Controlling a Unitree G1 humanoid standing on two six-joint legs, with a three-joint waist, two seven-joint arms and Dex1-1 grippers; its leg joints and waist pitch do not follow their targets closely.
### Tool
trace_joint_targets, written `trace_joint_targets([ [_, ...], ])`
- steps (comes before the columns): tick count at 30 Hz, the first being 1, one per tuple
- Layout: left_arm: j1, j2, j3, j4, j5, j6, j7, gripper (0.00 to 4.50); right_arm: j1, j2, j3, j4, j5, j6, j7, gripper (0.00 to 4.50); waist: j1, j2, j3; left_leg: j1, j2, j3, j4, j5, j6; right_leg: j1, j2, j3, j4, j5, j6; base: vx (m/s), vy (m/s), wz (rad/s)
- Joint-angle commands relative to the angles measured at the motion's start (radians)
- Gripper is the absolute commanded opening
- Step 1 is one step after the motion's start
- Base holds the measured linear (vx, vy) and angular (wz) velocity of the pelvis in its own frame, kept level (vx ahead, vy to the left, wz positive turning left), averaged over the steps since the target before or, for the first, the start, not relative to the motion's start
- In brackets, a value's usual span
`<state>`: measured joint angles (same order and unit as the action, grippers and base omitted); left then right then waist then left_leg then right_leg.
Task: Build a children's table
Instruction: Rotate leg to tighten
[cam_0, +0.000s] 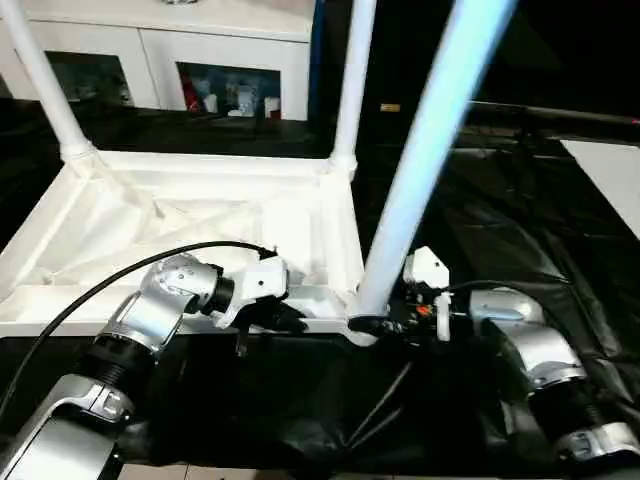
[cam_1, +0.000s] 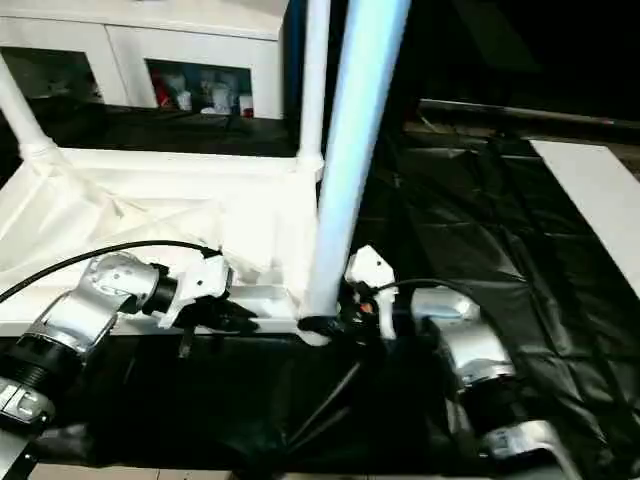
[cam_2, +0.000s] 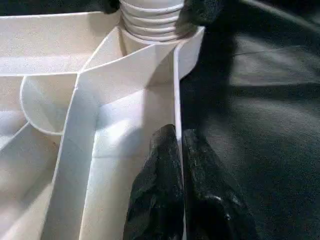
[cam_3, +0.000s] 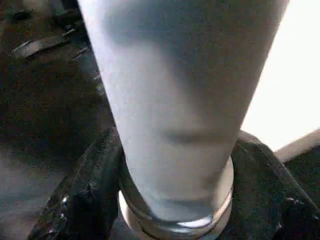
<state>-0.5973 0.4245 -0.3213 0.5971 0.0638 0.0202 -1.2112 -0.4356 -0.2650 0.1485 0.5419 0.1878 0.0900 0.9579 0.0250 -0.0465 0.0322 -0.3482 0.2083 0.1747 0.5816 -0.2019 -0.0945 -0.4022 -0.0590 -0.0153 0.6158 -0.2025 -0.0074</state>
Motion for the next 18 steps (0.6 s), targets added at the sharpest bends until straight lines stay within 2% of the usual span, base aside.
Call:
trace_joint_targets([
  [1,-0.006,-0.052,-0.01,0.053,0.032,0.052,0.109,0.0,-0.02,0.05,-0.055,0.074,-0.005,0.029,-0.189,2.66,-0.005,0.004,-0.038,0.002,0.016,0.001,-0.07,-0.227,-0.008,0.039,-0.058,0.03,-0.084,-0.283,-0.196,0.0,0.0,0.0],
  [3,-0.018,-0.078,-0.009,0.072,0.042,0.085,0.157,0.0,-0.033,0.091,-0.086,0.105,-0.001,0.041,-0.296,2.66,-0.008,0.005,-0.039,0.002,0.016,-0.004,-0.073,-0.243,-0.025,0.037,-0.056,0.029,-0.085,-0.307,-0.174,0.0,0.0,0.0],
  [4,-0.03,-0.101,-0.009,0.09,0.054,0.114,0.206,0.0,-0.043,0.125,-0.108,0.126,0.0,0.048,-0.378,2.66,-0.014,0.006,-0.04,-0.001,0.015,-0.004,-0.074,-0.239,-0.027,0.037,-0.054,0.03,-0.083,-0.281,-0.174,0.0,0.0,0.0],
  [5,-0.042,-0.126,-0.004,0.11,0.059,0.137,0.252,0.0,-0.051,0.156,-0.126,0.144,-0.002,0.056,-0.457,2.66,-0.014,0.007,-0.041,0.002,0.016,-0.003,-0.073,-0.237,-0.029,0.036,-0.055,0.031,-0.084,-0.269,-0.177,0.0,0.0,0.0],
  [6,-0.05,-0.141,-0.001,0.123,0.062,0.151,0.28,0.0,-0.055,0.174,-0.136,0.154,-0.004,0.06,-0.503,2.66,-0.018,0.007,-0.04,0.002,0.014,-0.002,-0.073,-0.244,-0.029,0.033,-0.053,0.031,-0.086,-0.266,-0.179,0.0,0.0,0.0],
  [7,-0.076,-0.187,0.013,0.166,0.066,0.184,0.366,0.0,-0.071,0.224,-0.147,0.188,-0.021,0.062,-0.614,2.66,-0.021,0.01,-0.041,0.002,0.011,-0.002,-0.072,-0.246,-0.033,0.033,-0.053,0.031,-0.087,-0.267,-0.179,0.0,0.0,0.0],
  [8,-0.083,-0.196,0.014,0.179,0.069,0.182,0.384,0.0,-0.075,0.234,-0.144,0.196,-0.03,0.057,-0.636,2.66,-0.02,0.007,-0.041,0.002,0.01,-0.003,-0.072,-0.255,-0.031,0.034,-0.053,0.03,-0.09,-0.276,-0.174,0.0,0.0,0.0],
  [10,-0.09,-0.204,0.014,0.193,0.074,0.18,0.403,0.0,-0.08,0.244,-0.137,0.203,-0.039,0.051,-0.65,2.66,-0.018,0.009,-0.043,0.002,0.011,-0.002,-0.071,-0.249,-0.021,0.035,-0.052,0.031,-0.09,-0.247,-0.174,0.0,0.0,0.0],
  [12,-0.107,-0.216,0.011,0.221,0.096,0.169,0.441,0.0,-0.089,0.264,-0.097,0.197,-0.074,0.024,-0.629,2.66,-0.017,0.008,-0.044,-0.001,0.009,-0.001,-0.07,-0.235,-0.009,0.038,-0.052,0.031,-0.088,-0.213,-0.179,0.0,0.0,0.0],
  [15,-0.112,-0.219,0.01,0.23,0.104,0.157,0.443,0.0,-0.088,0.261,-0.071,0.184,-0.098,-0.01,-0.596,2.66,-0.015,0.008,-0.043,-0.003,0.01,0.0,-0.07,-0.233,0.003,0.039,-0.054,0.031,-0.089,-0.221,-0.178,0.0,0.0,0.0],
  [16,-0.11,-0.214,0.008,0.224,0.104,0.157,0.434,0.0,-0.081,0.26,-0.081,0.161,-0.069,-0.024,-0.548,3.22,-0.014,0.008,-0.043,-0.003,0.011,-0.001,-0.071,-0.238,0.007,0.041,-0.054,0.03,-0.09,-0.231,-0.177,0.0,0.0,0.0],
  [17,-0.102,-0.199,-0.004,0.207,0.105,0.136,0.395,0.0,-0.071,0.255,-0.115,0.115,0.0,-0.02,-0.469,3.36,-0.012,0.008,-0.043,-0.003,0.012,-0.001,-0.071,-0.241,0.011,0.042,-0.055,0.031,-0.09,-0.231,-0.175,0.0,0.0,0.0],
  [18,-0.097,-0.19,-0.005,0.197,0.103,0.139,0.38,0.0,-0.068,0.24,-0.122,0.094,0.021,-0.017,-0.425,3.36,-0.009,0.008,-0.044,-0.002,0.014,0.0,-0.071,-0.241,0.025,0.043,-0.054,0.032,-0.089,-0.21,-0.177,0.0,0.0,0.0],
])
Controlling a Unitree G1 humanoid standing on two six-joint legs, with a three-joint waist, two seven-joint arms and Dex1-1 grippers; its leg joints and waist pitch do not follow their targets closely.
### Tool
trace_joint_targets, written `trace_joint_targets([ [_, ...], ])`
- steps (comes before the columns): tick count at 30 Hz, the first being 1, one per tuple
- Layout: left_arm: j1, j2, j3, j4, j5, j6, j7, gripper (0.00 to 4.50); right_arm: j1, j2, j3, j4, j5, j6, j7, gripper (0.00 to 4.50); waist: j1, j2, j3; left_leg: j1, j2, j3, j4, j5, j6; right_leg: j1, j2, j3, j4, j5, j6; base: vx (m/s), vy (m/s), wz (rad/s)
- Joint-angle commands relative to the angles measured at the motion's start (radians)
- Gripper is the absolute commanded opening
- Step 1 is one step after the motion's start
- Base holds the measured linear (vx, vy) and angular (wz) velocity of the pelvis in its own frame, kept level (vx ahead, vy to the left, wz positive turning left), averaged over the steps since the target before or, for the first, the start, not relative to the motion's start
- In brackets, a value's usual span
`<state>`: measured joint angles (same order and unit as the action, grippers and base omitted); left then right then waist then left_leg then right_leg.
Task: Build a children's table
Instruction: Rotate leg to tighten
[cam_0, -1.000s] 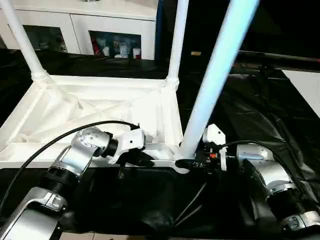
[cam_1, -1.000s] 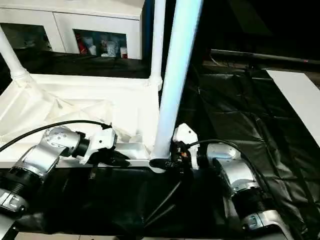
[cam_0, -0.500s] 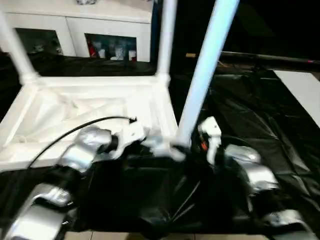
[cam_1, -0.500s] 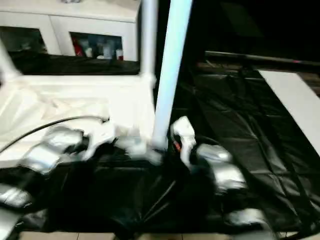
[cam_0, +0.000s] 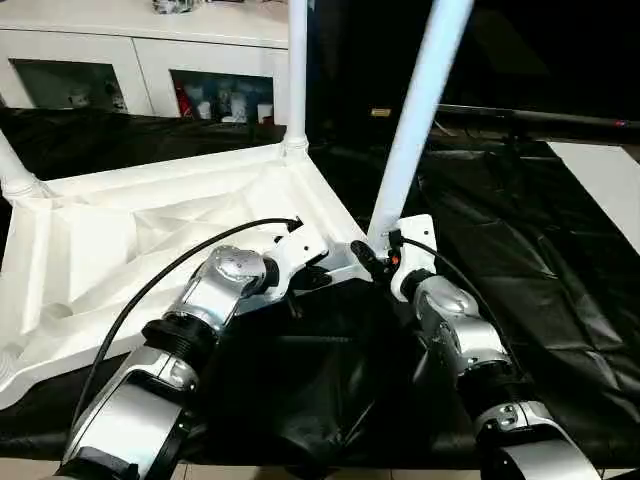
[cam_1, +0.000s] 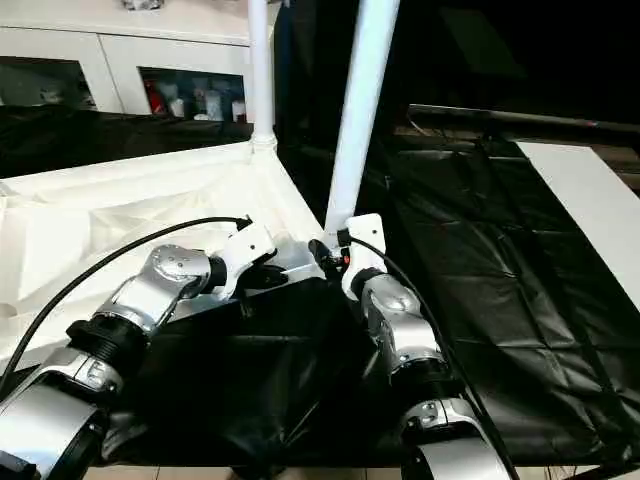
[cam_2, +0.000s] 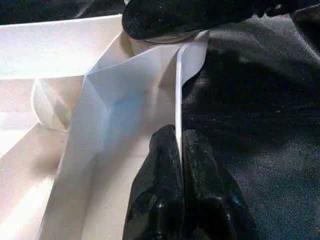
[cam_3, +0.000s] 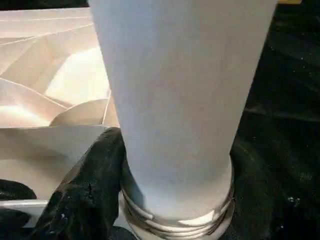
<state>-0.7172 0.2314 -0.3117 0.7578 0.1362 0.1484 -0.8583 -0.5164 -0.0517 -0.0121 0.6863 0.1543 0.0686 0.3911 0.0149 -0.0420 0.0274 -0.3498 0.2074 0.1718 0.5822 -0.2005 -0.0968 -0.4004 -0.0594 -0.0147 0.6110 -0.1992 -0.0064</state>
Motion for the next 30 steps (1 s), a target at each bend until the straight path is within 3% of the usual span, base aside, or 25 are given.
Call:
trace_joint_targets([
  [1,0.025,0.01,-0.018,0.031,0.032,0.004,0.017,0.0,0.015,0.006,0.048,-0.061,0.053,0.002,0.172,3.42,0.002,0.003,-0.04,-0.003,0.015,0.002,-0.071,-0.23,0.032,0.044,-0.054,0.03,-0.082,-0.193,-0.182,0.0,0.0,0.0],
  [3,0.034,0.023,-0.019,0.021,0.026,-0.015,-0.008,0.0,0.022,-0.033,0.066,-0.077,0.054,0.013,0.233,3.57,-0.001,0.0,-0.042,-0.009,0.013,0.002,-0.069,-0.189,0.043,0.049,-0.052,0.028,-0.076,-0.136,-0.201,0.0,0.0,0.0],
  [4,0.04,0.033,-0.022,0.014,0.024,-0.023,-0.029,0.0,0.028,-0.062,0.077,-0.091,0.057,0.026,0.284,3.85,-0.001,0.0,-0.04,-0.009,0.013,0.003,-0.069,-0.189,0.047,0.049,-0.053,0.027,-0.078,-0.143,-0.205,0.0,0.0,0.0],
  [9,0.076,0.082,-0.039,-0.051,-0.006,-0.058,-0.164,0.0,0.057,-0.182,0.128,-0.142,0.033,0.018,0.469,3.96,-0.005,-0.002,-0.039,-0.011,0.016,0.001,-0.067,-0.195,0.056,0.049,-0.057,0.028,-0.083,-0.2,-0.197,0.0,0.0,0.0],
  [10,0.106,0.119,-0.057,-0.109,-0.046,-0.095,-0.287,0.0,0.073,-0.24,0.148,-0.171,0.032,0.008,0.564,3.96,-0.005,-0.002,-0.04,-0.01,0.017,0.002,-0.066,-0.186,0.062,0.048,-0.056,0.028,-0.079,-0.178,-0.208,0.0,0.0,0.0],
  [15,0.151,0.187,-0.09,-0.208,-0.099,-0.119,-0.466,0.0,0.086,-0.306,0.174,-0.209,0.039,0.006,0.685,3.96,-0.001,0.003,-0.045,-0.002,0.02,0.008,-0.062,-0.139,0.086,0.046,-0.053,0.028,-0.065,-0.037,-0.263,0.0,0.0,0.0],
  [18,0.161,0.197,-0.083,-0.241,-0.117,-0.101,-0.486,0.0,0.093,-0.328,0.197,-0.226,0.034,0.013,0.736,3.96,0.011,0.006,-0.044,0.002,0.023,0.011,-0.06,-0.104,0.102,0.047,-0.05,0.027,-0.055,0.044,-0.282,0.0,0.0,0.0],
  [22,0.164,0.204,-0.079,-0.256,-0.113,-0.095,-0.489,0.0,0.101,-0.337,0.22,-0.234,0.036,0.026,0.766,3.96,0.017,0.004,-0.041,0.001,0.021,0.011,-0.063,-0.133,0.083,0.048,-0.053,0.026,-0.06,-0.019,-0.27,0.0,0.0,0.0],
  [23,0.166,0.207,-0.077,-0.26,-0.112,-0.095,-0.491,0.0,0.103,-0.34,0.226,-0.237,0.036,0.029,0.776,3.7,0.017,0.002,-0.041,0.0,0.02,0.01,-0.064,-0.144,0.074,0.049,-0.054,0.027,-0.062,-0.044,-0.262,0.0,0.0,0.0],
  [25,0.167,0.214,-0.072,-0.261,-0.11,-0.099,-0.494,0.0,0.105,-0.339,0.229,-0.238,0.036,0.038,0.788,3.62,0.016,0.001,-0.041,-0.001,0.02,0.009,-0.064,-0.15,0.064,0.049,-0.054,0.028,-0.063,-0.067,-0.251,0.0,0.0,0.0],
  [30,0.166,0.22,-0.07,-0.26,-0.111,-0.099,-0.495,0.0,0.104,-0.339,0.232,-0.234,0.033,0.04,0.795,3.18,0.016,0.002,-0.044,0.0,0.019,0.009,-0.062,-0.114,0.069,0.05,-0.052,0.027,-0.057,-0.011,-0.256,0.0,0.0,0.0],
])
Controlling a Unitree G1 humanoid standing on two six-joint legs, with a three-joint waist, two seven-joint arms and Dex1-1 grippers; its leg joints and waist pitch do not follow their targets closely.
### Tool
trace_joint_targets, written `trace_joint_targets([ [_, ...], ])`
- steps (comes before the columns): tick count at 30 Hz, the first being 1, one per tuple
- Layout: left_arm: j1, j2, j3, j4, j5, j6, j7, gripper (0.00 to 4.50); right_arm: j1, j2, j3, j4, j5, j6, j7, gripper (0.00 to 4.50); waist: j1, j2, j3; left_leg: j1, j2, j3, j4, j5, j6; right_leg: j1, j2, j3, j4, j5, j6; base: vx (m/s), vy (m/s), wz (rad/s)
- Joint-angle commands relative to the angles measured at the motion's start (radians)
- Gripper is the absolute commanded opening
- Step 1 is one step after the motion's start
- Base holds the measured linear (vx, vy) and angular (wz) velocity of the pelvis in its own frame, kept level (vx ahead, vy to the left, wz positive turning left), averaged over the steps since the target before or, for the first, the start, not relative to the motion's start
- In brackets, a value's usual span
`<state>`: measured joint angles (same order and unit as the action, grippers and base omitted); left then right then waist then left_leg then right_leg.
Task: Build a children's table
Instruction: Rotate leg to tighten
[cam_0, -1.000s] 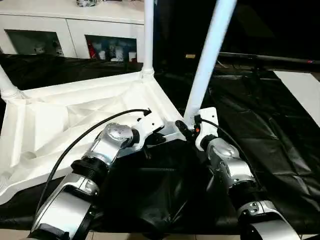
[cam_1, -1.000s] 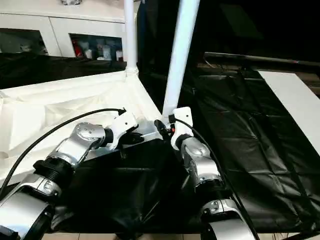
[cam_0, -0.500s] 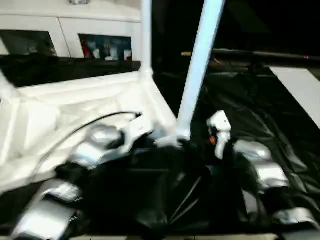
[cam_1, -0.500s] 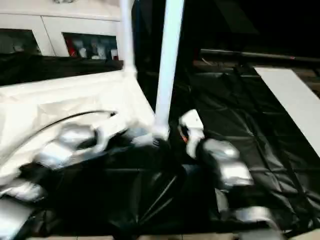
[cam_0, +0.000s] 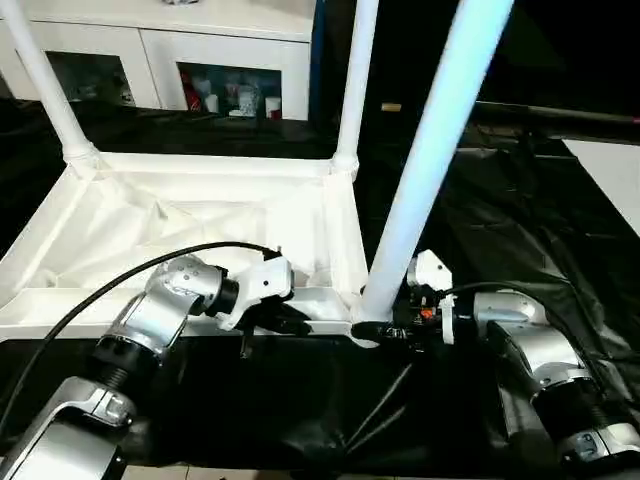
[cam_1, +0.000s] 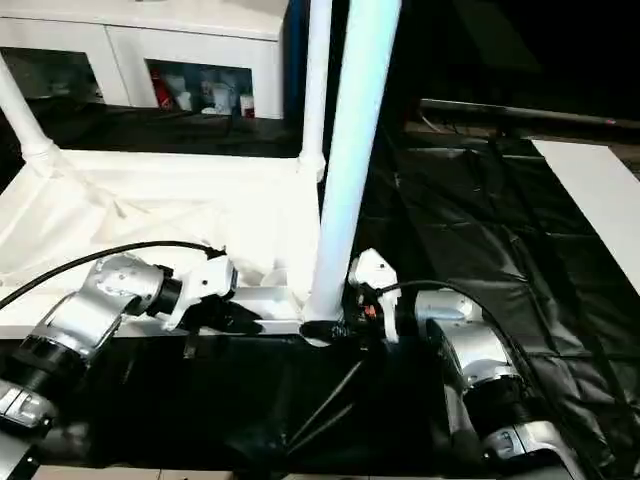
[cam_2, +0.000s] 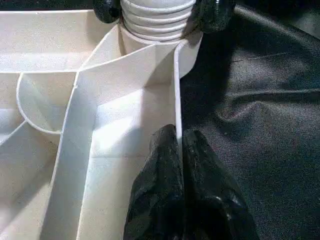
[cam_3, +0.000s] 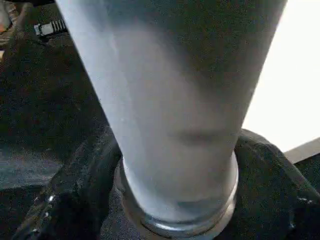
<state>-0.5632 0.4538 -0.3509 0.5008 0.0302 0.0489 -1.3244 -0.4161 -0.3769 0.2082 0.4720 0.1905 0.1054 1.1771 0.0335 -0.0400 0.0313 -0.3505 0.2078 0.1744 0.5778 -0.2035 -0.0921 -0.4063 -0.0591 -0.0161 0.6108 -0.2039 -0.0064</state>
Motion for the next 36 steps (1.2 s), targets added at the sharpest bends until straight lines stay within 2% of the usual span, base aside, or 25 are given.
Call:
trace_joint_targets([
  [1,0.013,-0.002,-0.03,-0.005,-0.005,0.004,-0.03,0.0,0.003,-0.015,0.012,-0.02,-0.003,0.005,0.011,3.17,-0.002,0.0,-0.049,0.0,0.018,0.007,-0.056,-0.101,0.069,0.057,-0.052,0.028,-0.054,0.013,-0.26,0.0,0.0,0.0],
  [7,0.01,-0.003,-0.024,-0.004,-0.004,0.007,-0.028,0.0,0.002,-0.013,0.004,-0.019,0.006,0.007,0.017,2.77,-0.001,-0.002,-0.048,0.001,0.018,0.008,-0.055,-0.11,0.071,0.057,-0.053,0.028,-0.056,-0.009,-0.26,0.0,0.0,0.0],
  [10,0.015,-0.004,-0.023,0.008,0.0,0.008,-0.019,0.0,0.011,0.0,-0.008,-0.013,0.008,0.0,-0.001,2.72,-0.001,-0.002,-0.049,0.0,0.018,0.007,-0.055,-0.104,0.072,0.058,-0.053,0.028,-0.055,-0.003,-0.26,0.0,0.0,0.0],
  [11,0.014,-0.009,-0.022,0.019,0.008,0.022,0.001,0.0,0.003,0.018,-0.018,0.017,-0.01,-0.009,-0.059,2.72,-0.002,-0.002,-0.049,0.001,0.018,0.008,-0.055,-0.099,0.069,0.057,-0.054,0.029,-0.055,-0.002,-0.259,0.0,0.0,0.0],
  [13,0.008,-0.028,-0.013,0.047,0.024,0.053,0.062,0.0,-0.017,0.061,-0.04,0.091,-0.048,-0.034,-0.196,2.71,-0.004,-0.001,-0.045,0.001,0.017,0.008,-0.057,-0.121,0.059,0.052,-0.054,0.028,-0.06,-0.047,-0.252,0.0,0.0,0.0],
  [14,0.008,-0.028,-0.013,0.047,0.024,0.053,0.062,0.0,-0.017,0.061,-0.04,0.091,-0.048,-0.034,-0.196,2.7,-0.009,-0.002,-0.041,-0.001,0.015,0.006,-0.061,-0.155,0.037,0.051,-0.056,0.027,-0.069,-0.129,-0.238,0.0,0.0,0.0],
  [15,-0.006,-0.058,-0.004,0.085,0.044,0.077,0.143,0.0,-0.036,0.108,-0.068,0.154,-0.064,-0.037,-0.331,2.7,-0.01,-0.004,-0.04,0.0,0.015,0.005,-0.063,-0.175,0.026,0.052,-0.056,0.027,-0.072,-0.173,-0.227,0.0,0.0,0.0],
  [16,-0.021,-0.087,0.003,0.121,0.062,0.097,0.216,0.0,-0.051,0.15,-0.094,0.202,-0.069,-0.032,-0.444,2.69,-0.018,0.001,-0.037,0.005,0.015,0.002,-0.067,-0.22,-0.005,0.043,-0.056,0.029,-0.08,-0.268,-0.203,0.0,0.0,0.0],
  [17,-0.03,-0.105,0.008,0.142,0.072,0.099,0.261,0.0,-0.058,0.173,-0.109,0.221,-0.066,-0.023,-0.497,2.69,-0.024,-0.001,-0.036,0.005,0.014,-0.001,-0.068,-0.248,-0.019,0.041,-0.056,0.028,-0.084,-0.323,-0.186,0.0,0.0,0.0],
  [18,-0.04,-0.123,0.013,0.162,0.075,0.109,0.296,0.0,-0.064,0.196,-0.124,0.235,-0.064,-0.016,-0.552,2.69,-0.025,-0.002,-0.037,0.003,0.014,-0.004,-0.07,-0.256,-0.023,0.043,-0.056,0.027,-0.085,-0.341,-0.177,0.0,0.0,0.0],
  [22,-0.094,-0.217,0.027,0.268,0.099,0.154,0.474,0.0,-0.095,0.297,-0.163,0.285,-0.077,0.009,-0.805,2.69,-0.029,0.001,-0.039,0.004,0.012,-0.003,-0.069,-0.264,-0.023,0.036,-0.053,0.031,-0.087,-0.313,-0.166,0.0,0.0,0.0],
  [24,-0.117,-0.243,0.027,0.31,0.113,0.165,0.532,0.0,-0.111,0.333,-0.156,0.297,-0.091,0.008,-0.863,2.69,-0.027,0.0,-0.039,0.008,0.012,-0.003,-0.069,-0.264,-0.024,0.035,-0.053,0.031,-0.089,-0.303,-0.167,0.0,0.0,0.0],
  [25,-0.127,-0.251,0.028,0.326,0.118,0.164,0.553,0.0,-0.118,0.348,-0.15,0.301,-0.096,0.004,-0.87,2.69,-0.029,0.0,-0.039,0.005,0.01,-0.002,-0.068,-0.27,-0.021,0.033,-0.052,0.032,-0.088,-0.305,-0.166,0.0,0.0,0.0],
  [26,-0.131,-0.255,0.029,0.334,0.121,0.163,0.563,0.0,-0.122,0.355,-0.147,0.302,-0.098,0.0,-0.871,2.69,-0.026,0.005,-0.042,0.006,0.011,-0.002,-0.067,-0.265,-0.018,0.036,-0.053,0.032,-0.089,-0.285,-0.166,0.0,0.0,0.0],
  [28,-0.139,-0.26,0.029,0.346,0.129,0.159,0.568,0.0,-0.127,0.364,-0.137,0.304,-0.105,-0.023,-0.849,2.69,-0.024,0.002,-0.041,0.001,0.01,-0.002,-0.068,-0.262,-0.005,0.04,-0.053,0.031,-0.088,-0.267,-0.167,0.0,0.0,0.0],
  [29,-0.143,-0.263,0.031,0.353,0.132,0.155,0.569,0.0,-0.128,0.365,-0.129,0.302,-0.112,-0.044,-0.835,2.69,-0.024,0.003,-0.042,0.001,0.011,-0.001,-0.067,-0.258,-0.001,0.04,-0.054,0.032,-0.088,-0.262,-0.167,0.0,0.0,0.0],
  [30,-0.145,-0.257,0.028,0.354,0.138,0.137,0.551,0.0,-0.114,0.359,-0.126,0.268,-0.094,-0.076,-0.761,2.69,-0.024,0.003,-0.041,0.001,0.011,-0.001,-0.068,-0.26,0.001,0.039,-0.054,0.031,-0.089,-0.263,-0.167,0.0,0.0,0.0],
  [32,-0.145,-0.254,0.026,0.351,0.139,0.131,0.541,0.0,-0.107,0.356,-0.128,0.253,-0.082,-0.082,-0.731,3.24,-0.019,0.001,-0.042,0.001,0.013,-0.001,-0.067,-0.256,0.011,0.041,-0.055,0.032,-0.088,-0.256,-0.17,0.0,0.0,0.0],
  [33,-0.145,-0.242,0.02,0.346,0.139,0.112,0.523,0.0,-0.096,0.329,-0.108,0.232,-0.094,-0.095,-0.69,3.38,-0.017,0.001,-0.042,-0.001,0.012,0.0,-0.066,-0.247,0.017,0.043,-0.054,0.031,-0.088,-0.246,-0.171,0.0,0.0,0.0],
  [34,-0.143,-0.237,0.019,0.341,0.134,0.103,0.504,0.0,-0.093,0.314,-0.102,0.224,-0.098,-0.094,-0.675,3.41,-0.015,-0.003,-0.042,-0.004,0.012,0.0,-0.066,-0.234,0.023,0.045,-0.054,0.031,-0.087,-0.233,-0.171,0.0,0.0,0.0],
  [35,-0.138,-0.228,0.016,0.331,0.127,0.065,0.474,0.0,-0.09,0.292,-0.102,0.211,-0.09,-0.09,-0.644,3.49,-0.013,-0.003,-0.042,-0.007,0.012,-0.001,-0.068,-0.227,0.026,0.049,-0.055,0.03,-0.086,-0.233,-0.169,0.0,0.0,0.0],
  [36,-0.135,-0.222,0.014,0.325,0.122,0.038,0.454,0.0,-0.089,0.278,-0.105,0.204,-0.082,-0.086,-0.624,3.61,-0.013,-0.003,-0.043,-0.005,0.013,-0.001,-0.067,-0.223,0.032,0.047,-0.056,0.03,-0.086,-0.23,-0.17,0.0,0.0,0.0],
])
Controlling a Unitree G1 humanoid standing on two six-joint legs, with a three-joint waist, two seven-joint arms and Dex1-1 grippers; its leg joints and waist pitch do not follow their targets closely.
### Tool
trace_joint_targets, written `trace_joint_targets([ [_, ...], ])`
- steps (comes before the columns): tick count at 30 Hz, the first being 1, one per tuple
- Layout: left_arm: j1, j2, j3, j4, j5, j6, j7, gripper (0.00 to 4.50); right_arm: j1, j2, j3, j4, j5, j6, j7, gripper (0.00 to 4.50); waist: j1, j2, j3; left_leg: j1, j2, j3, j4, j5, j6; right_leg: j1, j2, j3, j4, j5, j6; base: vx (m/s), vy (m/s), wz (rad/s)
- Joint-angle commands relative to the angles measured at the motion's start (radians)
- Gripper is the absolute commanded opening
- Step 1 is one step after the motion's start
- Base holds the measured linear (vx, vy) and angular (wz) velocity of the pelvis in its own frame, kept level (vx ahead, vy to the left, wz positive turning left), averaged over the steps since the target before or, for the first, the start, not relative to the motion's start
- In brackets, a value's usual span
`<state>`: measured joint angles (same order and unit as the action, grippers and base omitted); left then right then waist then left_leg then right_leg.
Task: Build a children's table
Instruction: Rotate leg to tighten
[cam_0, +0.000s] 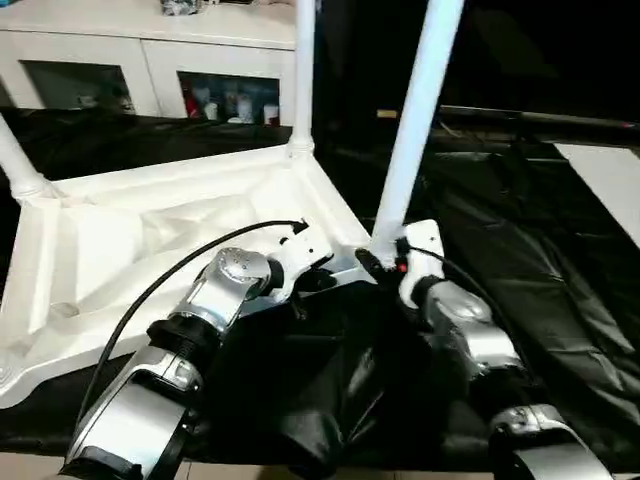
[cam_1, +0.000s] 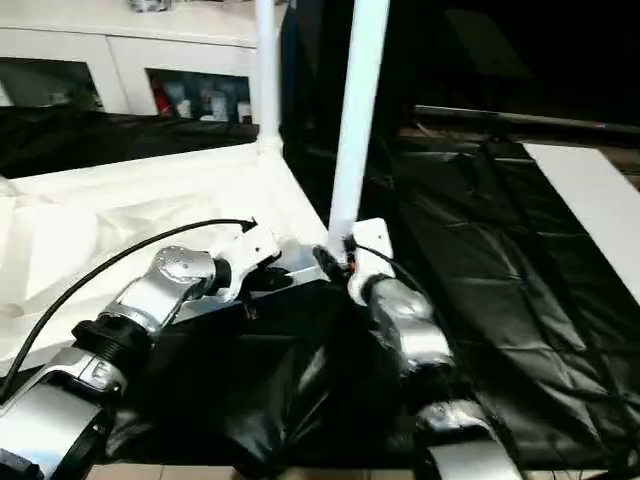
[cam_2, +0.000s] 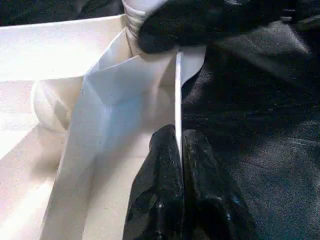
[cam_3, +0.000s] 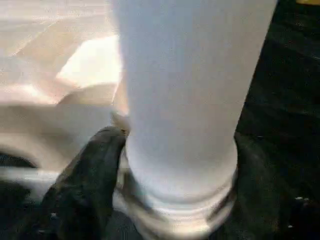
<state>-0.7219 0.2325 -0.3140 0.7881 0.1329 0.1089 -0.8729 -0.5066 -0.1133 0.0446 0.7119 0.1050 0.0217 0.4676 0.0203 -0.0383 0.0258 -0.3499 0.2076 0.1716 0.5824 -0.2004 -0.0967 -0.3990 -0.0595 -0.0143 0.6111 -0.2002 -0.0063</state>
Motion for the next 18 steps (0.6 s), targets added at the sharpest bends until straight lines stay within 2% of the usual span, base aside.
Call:
trace_joint_targets([
  [1,0.026,0.003,-0.024,0.034,0.016,-0.04,-0.01,0.0,0.002,0.007,0.058,-0.041,0.009,0.0,0.098,3.81,-0.002,-0.006,-0.037,-0.008,0.012,0.002,-0.071,-0.226,0.037,0.041,-0.055,0.028,-0.086,-0.242,-0.17,0.0,0.0,0.0],
  [3,0.032,0.01,-0.024,0.019,0.01,-0.023,-0.031,0.0,0.005,-0.017,0.064,-0.051,0.012,0.014,0.134,3.85,-0.001,-0.006,-0.037,-0.006,0.013,0.003,-0.071,-0.227,0.038,0.039,-0.056,0.029,-0.088,-0.257,-0.171,0.0,0.0,0.0],
  [4,0.056,0.036,-0.042,-0.024,-0.005,-0.011,-0.117,0.0,0.018,-0.089,0.092,-0.072,0.012,0.015,0.254,3.85,-0.001,-0.006,-0.036,-0.008,0.014,0.003,-0.071,-0.221,0.043,0.041,-0.057,0.029,-0.087,-0.26,-0.172,0.0,0.0,0.0],
  [5,0.064,0.048,-0.051,-0.037,-0.008,-0.019,-0.151,0.0,0.024,-0.119,0.104,-0.079,0.007,0.004,0.305,3.85,0.001,-0.006,-0.038,-0.008,0.016,0.002,-0.07,-0.213,0.044,0.044,-0.059,0.028,-0.087,-0.25,-0.174,0.0,0.0,0.0],
  [6,0.071,0.056,-0.058,-0.048,-0.014,-0.037,-0.184,0.0,0.028,-0.137,0.111,-0.084,0.005,-0.004,0.334,3.85,0.0,-0.006,-0.038,-0.008,0.017,0.004,-0.068,-0.198,0.054,0.041,-0.055,0.029,-0.083,-0.206,-0.186,0.0,0.0,0.0],
  [7,0.085,0.071,-0.069,-0.071,-0.027,-0.052,-0.244,0.0,0.034,-0.163,0.117,-0.095,0.003,-0.016,0.383,3.85,0.001,-0.007,-0.04,-0.011,0.017,0.005,-0.066,-0.179,0.062,0.045,-0.056,0.029,-0.078,-0.161,-0.202,0.0,0.0,0.0],
  [9,0.091,0.077,-0.073,-0.083,-0.033,-0.052,-0.269,0.0,0.036,-0.171,0.116,-0.101,0.005,-0.017,0.402,3.85,0.001,-0.006,-0.042,-0.01,0.016,0.006,-0.065,-0.16,0.068,0.046,-0.054,0.028,-0.073,-0.116,-0.216,0.0,0.0,0.0],
  [10,0.105,0.093,-0.083,-0.11,-0.048,-0.062,-0.324,0.0,0.04,-0.186,0.116,-0.114,0.012,-0.02,0.436,3.85,0.0,-0.004,-0.044,-0.008,0.017,0.007,-0.063,-0.133,0.076,0.047,-0.054,0.028,-0.067,-0.058,-0.237,0.0,0.0,0.0],
  [13,0.122,0.118,-0.099,-0.148,-0.064,-0.078,-0.395,0.0,0.044,-0.207,0.118,-0.135,0.021,-0.022,0.481,3.85,0.002,-0.003,-0.044,-0.007,0.019,0.008,-0.062,-0.109,0.091,0.049,-0.054,0.028,-0.06,0.007,-0.259,0.0,0.0,0.0],
  [14,0.135,0.141,-0.106,-0.185,-0.081,-0.091,-0.452,0.0,0.046,-0.226,0.126,-0.154,0.033,-0.015,0.539,3.85,0.006,-0.001,-0.045,0.001,0.02,0.012,-0.059,-0.117,0.1,0.047,-0.053,0.028,-0.059,0.02,-0.269,0.0,0.0,0.0],
  [16,0.135,0.144,-0.103,-0.191,-0.084,-0.087,-0.455,0.0,0.046,-0.23,0.13,-0.158,0.037,-0.014,0.557,3.85,0.007,-0.002,-0.044,-0.001,0.02,0.012,-0.06,-0.115,0.102,0.048,-0.054,0.03,-0.057,0.029,-0.273,0.0,0.0,0.0],
  [18,0.136,0.153,-0.094,-0.212,-0.093,-0.071,-0.467,0.0,0.048,-0.242,0.149,-0.174,0.053,0.008,0.616,3.85,0.009,-0.004,-0.04,0.0,0.021,0.011,-0.064,-0.144,0.088,0.047,-0.054,0.027,-0.063,-0.028,-0.264,0.0,0.0,0.0],
])
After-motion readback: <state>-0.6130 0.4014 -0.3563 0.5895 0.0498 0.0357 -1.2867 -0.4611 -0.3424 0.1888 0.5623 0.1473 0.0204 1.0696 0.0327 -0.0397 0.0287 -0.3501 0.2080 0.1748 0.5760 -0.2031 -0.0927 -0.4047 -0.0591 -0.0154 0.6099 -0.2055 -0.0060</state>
